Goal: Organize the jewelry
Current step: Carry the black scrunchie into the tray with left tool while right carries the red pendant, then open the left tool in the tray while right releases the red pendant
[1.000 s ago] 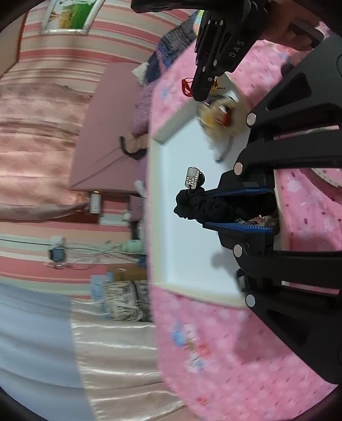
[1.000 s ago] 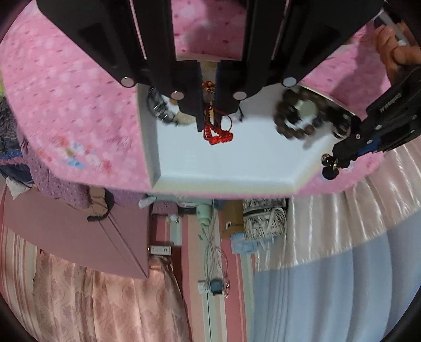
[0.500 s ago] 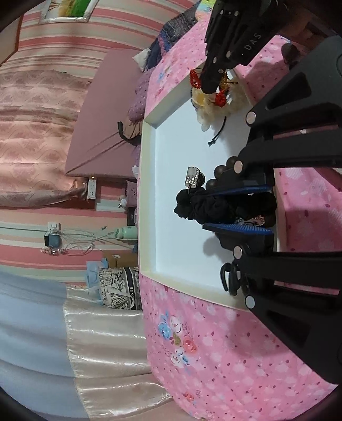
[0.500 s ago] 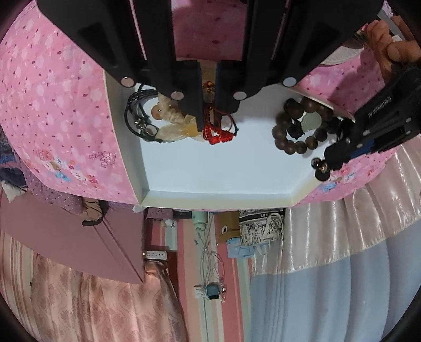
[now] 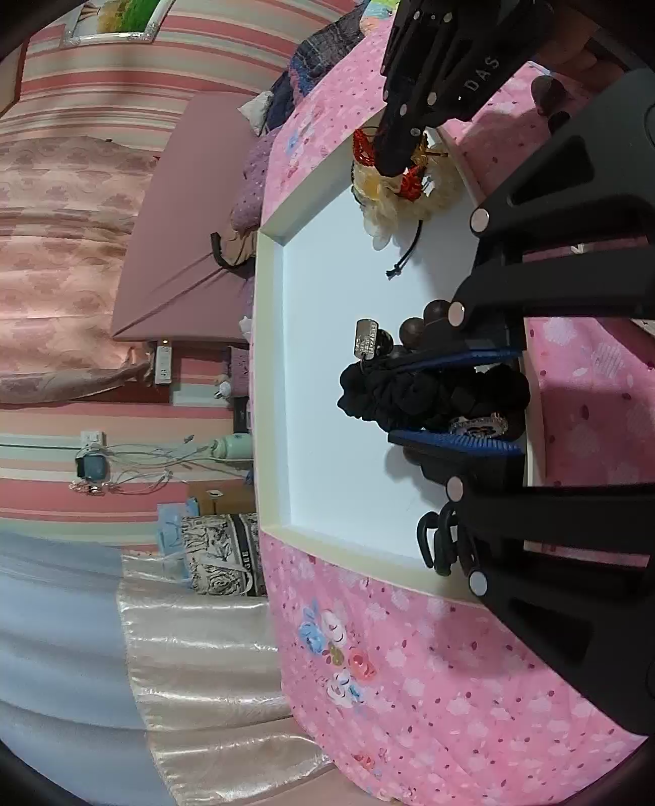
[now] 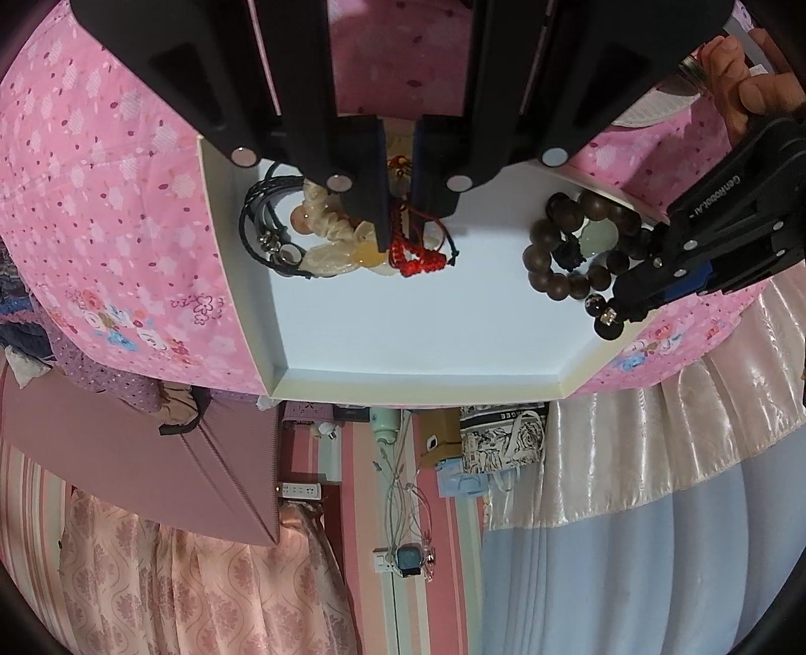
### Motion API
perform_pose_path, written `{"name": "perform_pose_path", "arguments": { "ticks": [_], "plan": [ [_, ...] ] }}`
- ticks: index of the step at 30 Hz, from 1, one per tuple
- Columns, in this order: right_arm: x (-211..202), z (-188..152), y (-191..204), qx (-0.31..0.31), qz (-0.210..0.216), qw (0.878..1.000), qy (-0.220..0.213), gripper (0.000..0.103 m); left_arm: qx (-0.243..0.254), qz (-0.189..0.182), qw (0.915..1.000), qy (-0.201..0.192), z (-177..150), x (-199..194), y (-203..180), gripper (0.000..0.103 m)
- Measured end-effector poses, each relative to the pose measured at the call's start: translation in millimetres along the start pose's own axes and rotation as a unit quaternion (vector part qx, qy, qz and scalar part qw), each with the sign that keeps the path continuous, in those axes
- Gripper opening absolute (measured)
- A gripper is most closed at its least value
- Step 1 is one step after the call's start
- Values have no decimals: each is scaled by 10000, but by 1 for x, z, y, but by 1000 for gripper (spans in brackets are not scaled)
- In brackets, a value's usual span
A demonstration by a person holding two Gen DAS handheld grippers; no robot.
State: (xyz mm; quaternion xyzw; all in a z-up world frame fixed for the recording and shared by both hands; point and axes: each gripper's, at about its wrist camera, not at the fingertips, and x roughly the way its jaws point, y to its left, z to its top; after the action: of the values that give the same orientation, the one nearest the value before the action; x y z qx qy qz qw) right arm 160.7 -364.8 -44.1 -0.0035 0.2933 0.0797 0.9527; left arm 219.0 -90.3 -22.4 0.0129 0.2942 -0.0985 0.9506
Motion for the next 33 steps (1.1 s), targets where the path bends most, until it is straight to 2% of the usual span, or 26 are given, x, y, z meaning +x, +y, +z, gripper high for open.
{"name": "perform_pose_path", "arguments": {
  "ticks": [12,33],
  "plan": [
    [-1,0,0,22,-14,10000,19,7,-26,-14,9998,191,-1,5,1,22],
    [0,1,1,31,-27,10000,35,7,-16,1,9998,210,-1,6,0,23]
  ]
}}
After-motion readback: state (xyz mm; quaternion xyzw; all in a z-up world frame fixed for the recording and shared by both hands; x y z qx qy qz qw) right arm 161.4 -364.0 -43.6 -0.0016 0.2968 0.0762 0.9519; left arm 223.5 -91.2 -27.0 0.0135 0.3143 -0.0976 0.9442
